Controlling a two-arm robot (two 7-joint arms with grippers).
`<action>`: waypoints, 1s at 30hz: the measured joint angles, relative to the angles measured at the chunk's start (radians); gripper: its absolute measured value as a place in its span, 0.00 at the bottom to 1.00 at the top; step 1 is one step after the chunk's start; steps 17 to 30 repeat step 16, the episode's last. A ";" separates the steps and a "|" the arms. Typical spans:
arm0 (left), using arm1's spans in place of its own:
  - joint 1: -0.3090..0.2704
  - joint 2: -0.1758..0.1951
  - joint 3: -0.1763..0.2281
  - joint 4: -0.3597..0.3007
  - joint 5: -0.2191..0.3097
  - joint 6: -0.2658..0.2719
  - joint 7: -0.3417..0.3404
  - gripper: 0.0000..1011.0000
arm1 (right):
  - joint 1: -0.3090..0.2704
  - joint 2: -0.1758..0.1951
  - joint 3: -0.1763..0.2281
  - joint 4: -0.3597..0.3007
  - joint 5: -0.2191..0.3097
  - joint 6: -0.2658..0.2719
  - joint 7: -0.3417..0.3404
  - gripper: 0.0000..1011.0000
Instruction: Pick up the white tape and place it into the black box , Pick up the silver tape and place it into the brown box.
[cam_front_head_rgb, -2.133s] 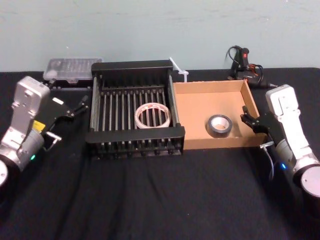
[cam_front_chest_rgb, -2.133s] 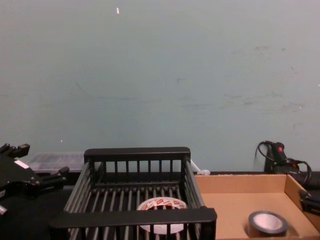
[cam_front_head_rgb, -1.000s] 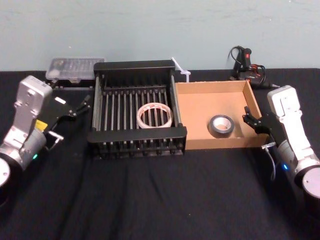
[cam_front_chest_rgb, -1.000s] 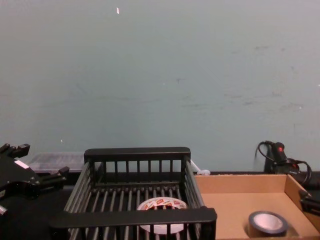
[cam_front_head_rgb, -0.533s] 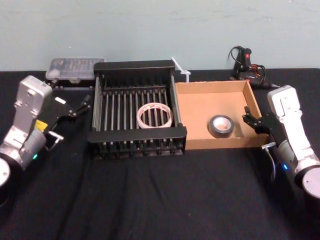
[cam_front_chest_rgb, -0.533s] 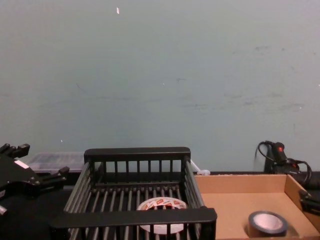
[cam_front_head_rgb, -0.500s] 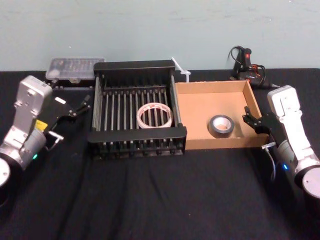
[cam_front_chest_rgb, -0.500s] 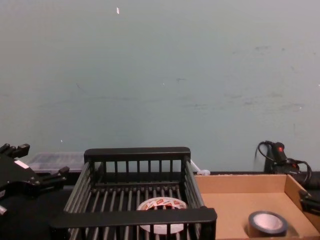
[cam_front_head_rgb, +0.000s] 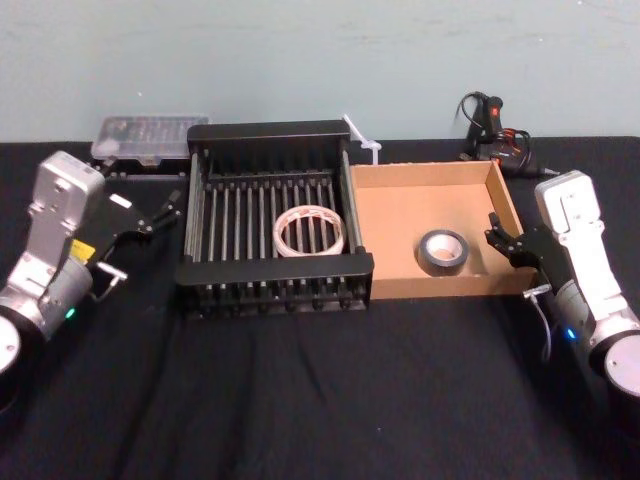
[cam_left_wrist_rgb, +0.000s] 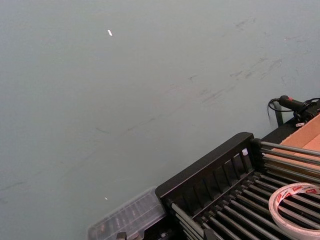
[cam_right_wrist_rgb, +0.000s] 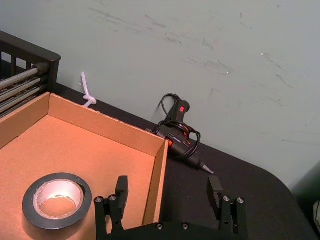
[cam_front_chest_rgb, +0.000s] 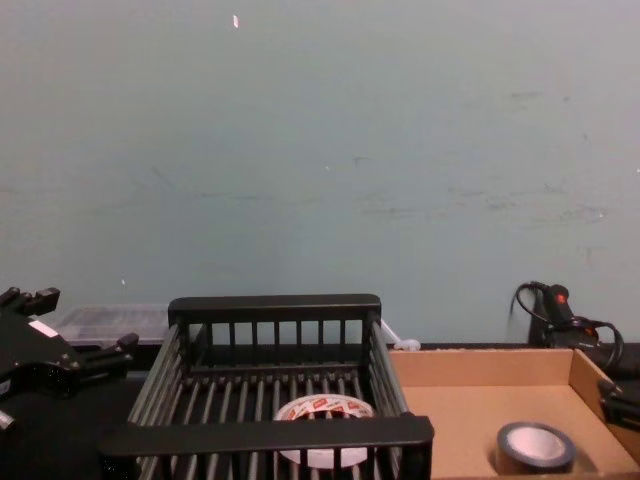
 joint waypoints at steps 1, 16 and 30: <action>0.000 0.000 0.000 0.000 0.000 0.000 0.000 0.99 | 0.000 0.000 0.000 0.000 0.000 0.000 0.000 0.99; 0.000 0.000 0.000 0.000 0.000 0.000 0.000 0.99 | 0.000 0.000 0.000 0.000 0.000 0.000 0.000 0.99; 0.000 0.000 0.000 0.000 0.000 0.000 0.000 0.99 | 0.000 0.000 0.000 0.000 0.000 0.000 0.000 0.99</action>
